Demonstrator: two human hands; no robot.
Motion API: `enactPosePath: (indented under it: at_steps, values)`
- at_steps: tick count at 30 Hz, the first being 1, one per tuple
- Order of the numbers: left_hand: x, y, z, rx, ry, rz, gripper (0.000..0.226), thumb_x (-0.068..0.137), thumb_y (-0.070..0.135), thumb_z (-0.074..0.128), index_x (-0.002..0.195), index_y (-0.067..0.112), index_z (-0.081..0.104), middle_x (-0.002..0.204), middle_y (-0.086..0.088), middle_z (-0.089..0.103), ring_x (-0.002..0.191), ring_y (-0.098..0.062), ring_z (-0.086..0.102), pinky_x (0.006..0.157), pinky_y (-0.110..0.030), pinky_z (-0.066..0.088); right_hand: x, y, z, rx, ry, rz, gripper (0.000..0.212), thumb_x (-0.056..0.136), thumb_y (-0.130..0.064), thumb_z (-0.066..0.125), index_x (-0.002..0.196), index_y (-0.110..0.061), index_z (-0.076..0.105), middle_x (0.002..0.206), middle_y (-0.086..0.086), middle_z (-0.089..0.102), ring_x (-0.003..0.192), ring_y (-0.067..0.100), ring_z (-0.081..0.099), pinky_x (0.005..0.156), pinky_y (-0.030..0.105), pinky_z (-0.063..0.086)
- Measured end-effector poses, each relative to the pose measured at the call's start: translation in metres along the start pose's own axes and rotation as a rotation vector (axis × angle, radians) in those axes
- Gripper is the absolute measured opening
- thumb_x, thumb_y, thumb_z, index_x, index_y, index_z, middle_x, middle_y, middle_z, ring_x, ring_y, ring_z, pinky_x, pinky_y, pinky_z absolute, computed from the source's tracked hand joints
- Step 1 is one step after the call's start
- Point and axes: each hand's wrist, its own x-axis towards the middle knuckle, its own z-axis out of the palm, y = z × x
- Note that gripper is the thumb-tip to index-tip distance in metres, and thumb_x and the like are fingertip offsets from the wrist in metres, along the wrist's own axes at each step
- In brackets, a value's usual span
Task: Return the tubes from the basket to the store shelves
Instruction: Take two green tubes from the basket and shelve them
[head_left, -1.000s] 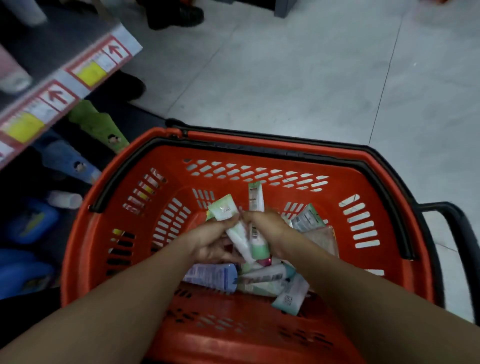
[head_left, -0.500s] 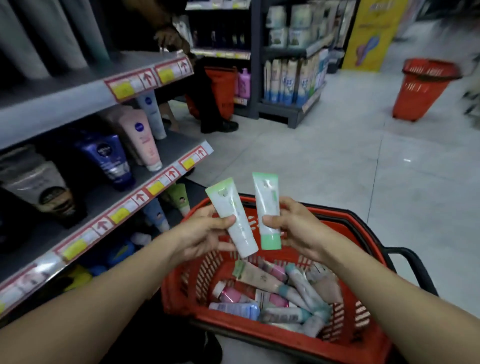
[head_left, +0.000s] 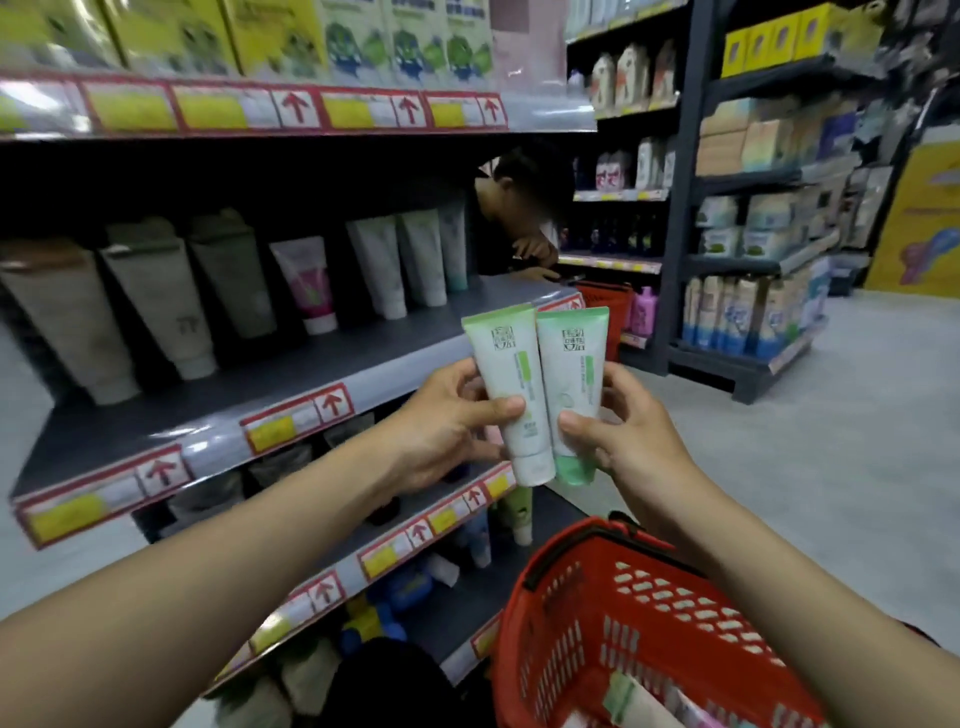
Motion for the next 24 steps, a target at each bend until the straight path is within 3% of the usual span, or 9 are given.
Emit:
enactPosePath:
  at_steps: [4, 10, 12, 15, 18, 24]
  values:
    - [-0.004, 0.010, -0.019, 0.045, 0.069, 0.005, 0.038, 0.088, -0.006, 0.062, 0.123, 0.009, 0.061, 0.119, -0.008, 0.071, 0.105, -0.025, 0.070, 0.073, -0.046, 0.060, 0.018, -0.006, 0.023, 0.045, -0.051, -0.006, 0.051, 0.082, 0.004, 0.068, 0.126, -0.020, 0.056, 0.103, -0.007, 0.072, 0.102, 0.019, 0.069, 0.083, 0.043, 0.058]
    - [0.022, 0.038, -0.065, 0.137, 0.290, 0.101, 0.032, 0.087, -0.005, 0.066, 0.114, 0.013, 0.064, 0.114, -0.007, 0.071, 0.104, -0.025, 0.070, 0.076, -0.051, 0.060, 0.095, -0.012, 0.054, 0.013, -0.039, -0.095, 0.043, 0.083, -0.002, 0.070, 0.113, -0.030, 0.059, 0.115, 0.005, 0.067, 0.109, 0.025, 0.064, 0.092, 0.051, 0.053]
    - [0.038, 0.054, -0.082, 0.187, 0.376, 0.145, 0.033, 0.088, -0.004, 0.066, 0.117, 0.012, 0.062, 0.116, -0.006, 0.070, 0.106, -0.026, 0.069, 0.073, -0.046, 0.060, 0.129, -0.015, 0.062, 0.014, -0.029, -0.126, 0.043, 0.083, 0.000, 0.069, 0.116, -0.024, 0.055, 0.115, 0.002, 0.065, 0.110, 0.021, 0.062, 0.094, 0.044, 0.052]
    - [0.064, 0.073, -0.104, 0.268, 0.487, 0.213, 0.035, 0.089, -0.003, 0.066, 0.121, 0.009, 0.060, 0.114, -0.004, 0.070, 0.108, -0.026, 0.067, 0.082, -0.050, 0.059, 0.180, -0.017, 0.076, 0.033, -0.050, -0.136, 0.045, 0.085, 0.002, 0.066, 0.125, -0.013, 0.051, 0.113, 0.001, 0.063, 0.101, 0.012, 0.061, 0.089, 0.033, 0.053]
    - [0.094, 0.078, -0.123, 0.342, 0.587, 0.240, 0.039, 0.089, 0.000, 0.067, 0.126, 0.007, 0.057, 0.114, -0.008, 0.068, 0.108, -0.028, 0.066, 0.086, -0.053, 0.057, 0.225, -0.010, 0.089, -0.013, -0.084, -0.144, 0.048, 0.085, 0.002, 0.066, 0.129, -0.008, 0.049, 0.118, 0.009, 0.063, 0.106, 0.021, 0.062, 0.089, 0.039, 0.055]
    - [0.147, 0.055, -0.150, 0.420, 0.730, 0.269, 0.043, 0.088, 0.004, 0.071, 0.128, 0.010, 0.058, 0.122, -0.007, 0.067, 0.110, -0.026, 0.065, 0.092, -0.051, 0.056, 0.281, 0.026, 0.110, -0.107, -0.106, -0.160, 0.042, 0.085, -0.002, 0.070, 0.120, -0.011, 0.049, 0.108, 0.007, 0.061, 0.102, 0.025, 0.062, 0.088, 0.041, 0.054]
